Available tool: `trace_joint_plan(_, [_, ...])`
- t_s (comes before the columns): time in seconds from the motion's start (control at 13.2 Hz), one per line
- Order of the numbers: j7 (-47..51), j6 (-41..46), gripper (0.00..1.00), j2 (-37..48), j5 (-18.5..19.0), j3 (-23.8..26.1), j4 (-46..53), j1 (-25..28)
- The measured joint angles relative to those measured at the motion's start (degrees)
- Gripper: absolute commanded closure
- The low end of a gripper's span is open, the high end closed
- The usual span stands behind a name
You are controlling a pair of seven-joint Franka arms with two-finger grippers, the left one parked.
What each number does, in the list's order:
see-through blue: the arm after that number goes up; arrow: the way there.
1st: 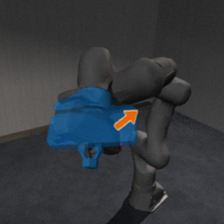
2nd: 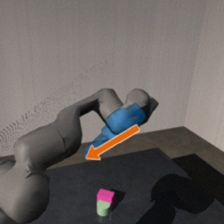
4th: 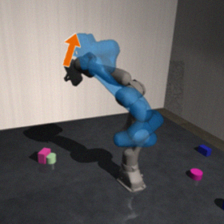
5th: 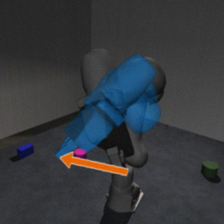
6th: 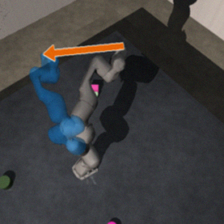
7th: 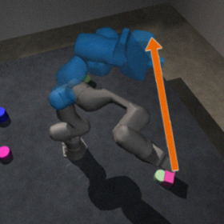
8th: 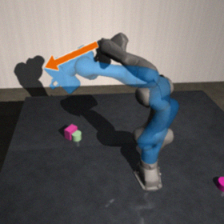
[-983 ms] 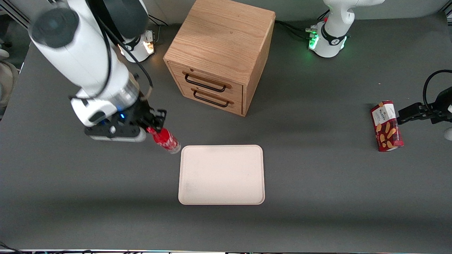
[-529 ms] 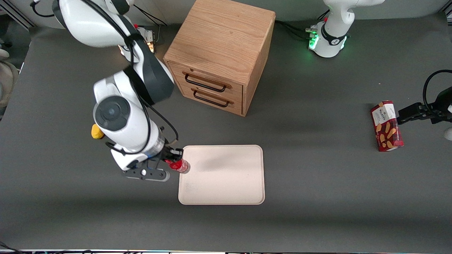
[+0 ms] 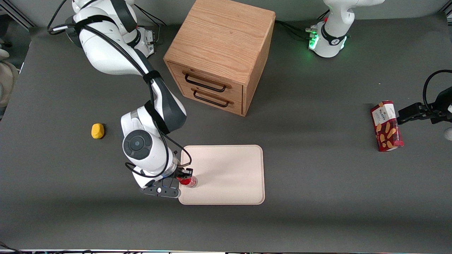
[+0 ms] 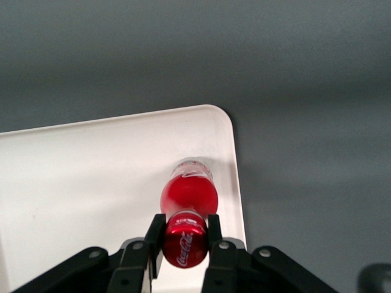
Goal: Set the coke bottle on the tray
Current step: 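Lower the bottle upright onto the tray's edge, then open the right gripper and withdraw it away from the tray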
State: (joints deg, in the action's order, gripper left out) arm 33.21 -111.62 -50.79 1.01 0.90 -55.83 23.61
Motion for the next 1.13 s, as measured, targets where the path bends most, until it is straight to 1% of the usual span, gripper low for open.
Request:
trace_joint_plan(0.3, [0.04,-0.89,0.77,-0.1,0.0,0.0,-0.53,-0.22])
trace_joint_plan(0.38, [0.07,-0.89,0.56,-0.1,-0.01,0.0,-0.53,-0.23])
trace_joint_plan(0.45, [0.13,-0.89,0.19,-0.1,-0.01,0.0,-0.53,-0.22])
trace_joint_plan(0.53, [0.26,-0.91,0.0,-0.09,-0.01,0.0,-0.51,-0.22])
trace_joint_plan(0.91, [1.31,-0.6,0.0,1.31,-0.03,0.0,-0.29,-0.23])
trace_joint_plan(0.98, [1.31,1.02,0.0,2.44,-0.03,0.0,-0.23,-0.22])
trace_joint_plan(1.13, [1.32,7.51,0.0,6.01,-0.03,0.0,0.01,-0.23])
